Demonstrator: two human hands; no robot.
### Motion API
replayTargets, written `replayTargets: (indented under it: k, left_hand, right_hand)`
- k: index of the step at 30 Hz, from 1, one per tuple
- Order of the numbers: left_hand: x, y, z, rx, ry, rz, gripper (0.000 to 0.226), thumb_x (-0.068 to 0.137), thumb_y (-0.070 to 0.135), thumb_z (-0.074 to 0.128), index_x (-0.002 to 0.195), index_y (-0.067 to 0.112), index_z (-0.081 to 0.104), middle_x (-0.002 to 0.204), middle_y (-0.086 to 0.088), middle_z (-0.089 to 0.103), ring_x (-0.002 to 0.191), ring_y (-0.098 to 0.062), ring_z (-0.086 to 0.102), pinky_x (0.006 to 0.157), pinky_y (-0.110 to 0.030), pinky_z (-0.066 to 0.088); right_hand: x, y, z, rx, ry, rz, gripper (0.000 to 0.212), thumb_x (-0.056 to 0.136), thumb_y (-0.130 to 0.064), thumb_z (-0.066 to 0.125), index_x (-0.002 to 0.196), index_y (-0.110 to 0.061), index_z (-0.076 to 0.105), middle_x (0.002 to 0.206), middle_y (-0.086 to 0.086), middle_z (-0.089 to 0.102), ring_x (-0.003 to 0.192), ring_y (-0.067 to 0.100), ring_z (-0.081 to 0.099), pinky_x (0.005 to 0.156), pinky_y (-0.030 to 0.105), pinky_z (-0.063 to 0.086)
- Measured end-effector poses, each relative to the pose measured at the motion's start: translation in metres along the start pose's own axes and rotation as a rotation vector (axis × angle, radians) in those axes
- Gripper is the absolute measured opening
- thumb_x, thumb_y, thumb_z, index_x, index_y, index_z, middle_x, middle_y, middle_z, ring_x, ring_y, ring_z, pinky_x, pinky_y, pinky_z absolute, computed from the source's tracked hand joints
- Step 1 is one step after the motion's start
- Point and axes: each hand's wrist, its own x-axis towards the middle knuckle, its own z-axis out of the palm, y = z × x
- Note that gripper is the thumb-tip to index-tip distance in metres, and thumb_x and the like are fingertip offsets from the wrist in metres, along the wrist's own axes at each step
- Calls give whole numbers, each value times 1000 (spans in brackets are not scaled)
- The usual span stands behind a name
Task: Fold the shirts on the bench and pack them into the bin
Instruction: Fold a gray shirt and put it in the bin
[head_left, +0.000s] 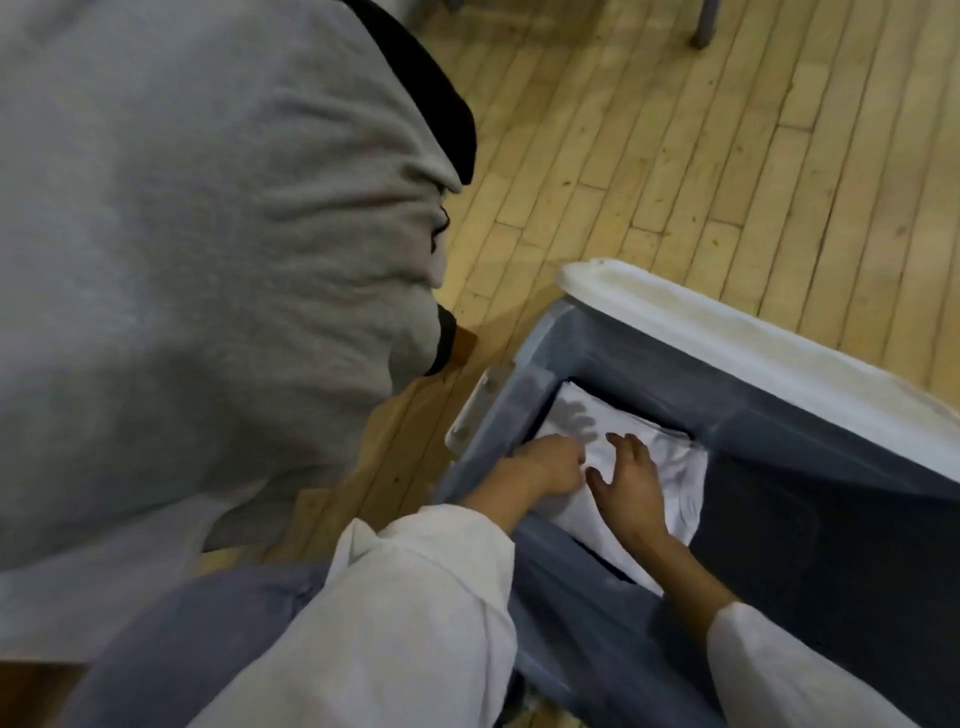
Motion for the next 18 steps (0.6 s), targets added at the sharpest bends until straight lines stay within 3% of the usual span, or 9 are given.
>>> replayTargets:
  k: [2,4,6,9,12,15,17,18]
  left_hand:
    - [-27,14,-41,-26,182,18,28,96,12,43,118,4,58,122,-16,56,113,-33,53,90,-38,46]
    - [-70,17,-80,1,510,11,23,96,12,43,105,2,62,114,-15,57,106,-31,55,80,-37,43]
    - [-117,4,-110,-38,860,-7,23,95,14,43,105,7,62,115,-10,54,103,-28,53,81,-38,43]
    - [-209,-43,-141,-158,1260,-30,23,87,16,45,96,9,65,104,-10,57,94,-27,54,82,-40,45]
    - [-288,-98,-155,-349,1549,-195,17,85,4,50,90,8,67,99,-11,58,86,-23,56,79,-30,42]
    - [-344,-154,-148,-519,1686,-433,18,86,5,53,99,7,64,110,-12,50,89,-22,55,86,-26,43]
    - [-359,-190,-140,-724,1568,-594,22,87,16,59,107,6,61,114,-14,48,97,-29,56,89,-34,47]
    - [-364,-202,-136,-873,1463,-642,26,87,20,61,107,3,60,110,-15,51,94,-30,58,81,-34,49]
  right_hand:
    - [-16,-49,-17,207,93,-102,44,90,-10,60,132,-5,48,131,13,52,118,26,51,94,29,40]
    - [-39,-109,-36,423,122,-171,36,93,-10,55,129,-12,49,120,1,55,105,13,54,82,19,40]
    - [-58,-166,-47,575,137,-246,28,95,-13,53,123,-16,52,113,-3,56,101,12,56,76,20,40]
    - [-99,-253,-44,627,65,-532,25,96,-17,52,121,-16,51,114,3,58,105,17,56,83,28,45]
    - [-133,-325,-36,503,64,-774,31,92,-19,49,122,-13,53,120,4,56,111,17,51,93,25,39]
    - [-152,-375,-28,395,-19,-900,32,91,-11,52,123,-11,55,123,6,56,115,20,49,96,22,33]
    - [-153,-392,-19,275,-162,-909,38,92,-15,52,130,-9,49,132,8,50,121,23,46,100,26,33]
    - [-153,-396,-14,192,-212,-915,39,93,-18,52,131,-8,48,135,8,47,124,24,44,103,29,33]
